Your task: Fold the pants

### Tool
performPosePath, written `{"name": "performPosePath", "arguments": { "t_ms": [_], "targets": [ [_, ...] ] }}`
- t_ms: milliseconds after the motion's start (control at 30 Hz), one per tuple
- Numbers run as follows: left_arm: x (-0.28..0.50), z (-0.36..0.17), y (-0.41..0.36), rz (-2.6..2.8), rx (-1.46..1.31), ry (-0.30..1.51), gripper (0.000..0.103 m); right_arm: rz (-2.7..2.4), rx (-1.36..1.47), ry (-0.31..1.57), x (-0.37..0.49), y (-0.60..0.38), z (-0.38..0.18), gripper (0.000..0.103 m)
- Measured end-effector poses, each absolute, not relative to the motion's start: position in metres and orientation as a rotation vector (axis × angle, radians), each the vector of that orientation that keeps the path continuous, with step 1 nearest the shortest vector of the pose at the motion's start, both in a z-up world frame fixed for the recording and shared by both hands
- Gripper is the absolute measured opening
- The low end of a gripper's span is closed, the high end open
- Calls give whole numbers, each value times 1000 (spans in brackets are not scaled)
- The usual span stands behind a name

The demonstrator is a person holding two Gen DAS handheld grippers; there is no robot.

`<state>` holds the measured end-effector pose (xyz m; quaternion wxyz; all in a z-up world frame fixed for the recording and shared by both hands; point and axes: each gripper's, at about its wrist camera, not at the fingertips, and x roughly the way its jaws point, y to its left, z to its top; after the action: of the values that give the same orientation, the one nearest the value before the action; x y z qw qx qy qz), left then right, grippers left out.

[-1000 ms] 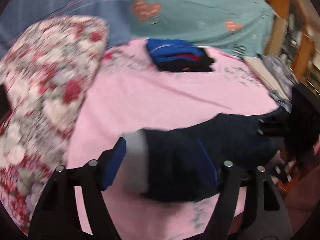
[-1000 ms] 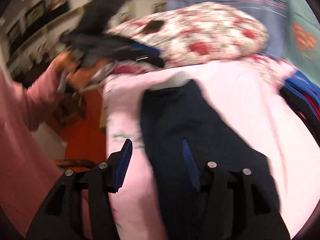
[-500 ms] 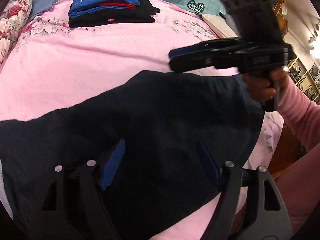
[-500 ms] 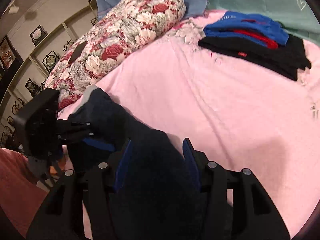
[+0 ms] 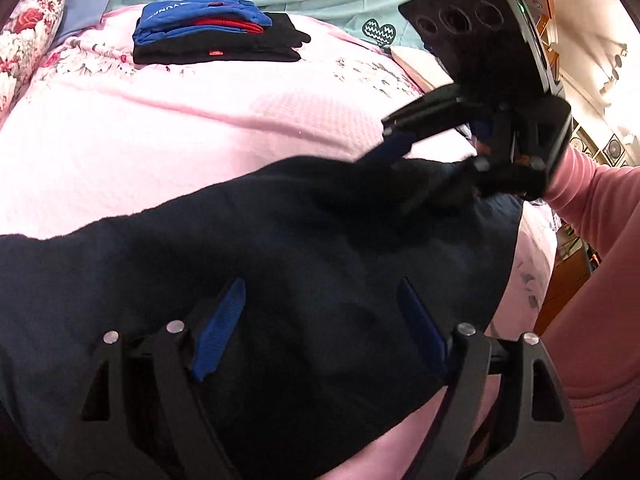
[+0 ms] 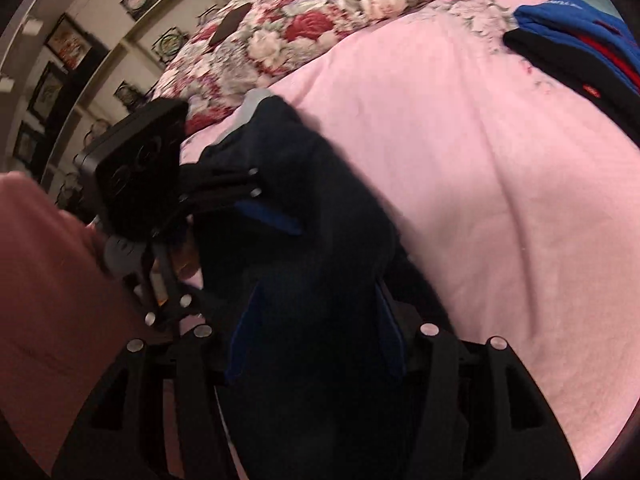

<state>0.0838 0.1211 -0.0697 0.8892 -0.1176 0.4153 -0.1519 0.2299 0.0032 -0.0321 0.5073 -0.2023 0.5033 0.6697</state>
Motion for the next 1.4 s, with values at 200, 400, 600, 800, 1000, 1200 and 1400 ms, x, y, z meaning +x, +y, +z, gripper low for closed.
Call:
{"name": "performPosePath", "arguments": {
  "t_ms": [200,400,600,800,1000,1200,1400],
  "targets": [
    [85,-70,122,-322,-252,864,81,1563,-449,1366,252,10,-56,61],
    [86,-71,124,-329,-267,862,81,1732,-275,1544,253,22,-68,67],
    [86,-71,123,-324,-257,862,81,1679,-104,1348,279,31,-59,53],
    [86,-71,124,-315,-259,861,81,1597,-158,1306,288,18,-68,40],
    [84,-70,119,-297,-221,859,81,1397,-65,1168,321,-35,-36,46],
    [83,-59,128,-302,-313,868,81,1246,-28,1058,297,-112,-5,54],
    [96,-35,99,-348,-304,790,92,900,-37,944,265,-214,6,54]
  ]
}}
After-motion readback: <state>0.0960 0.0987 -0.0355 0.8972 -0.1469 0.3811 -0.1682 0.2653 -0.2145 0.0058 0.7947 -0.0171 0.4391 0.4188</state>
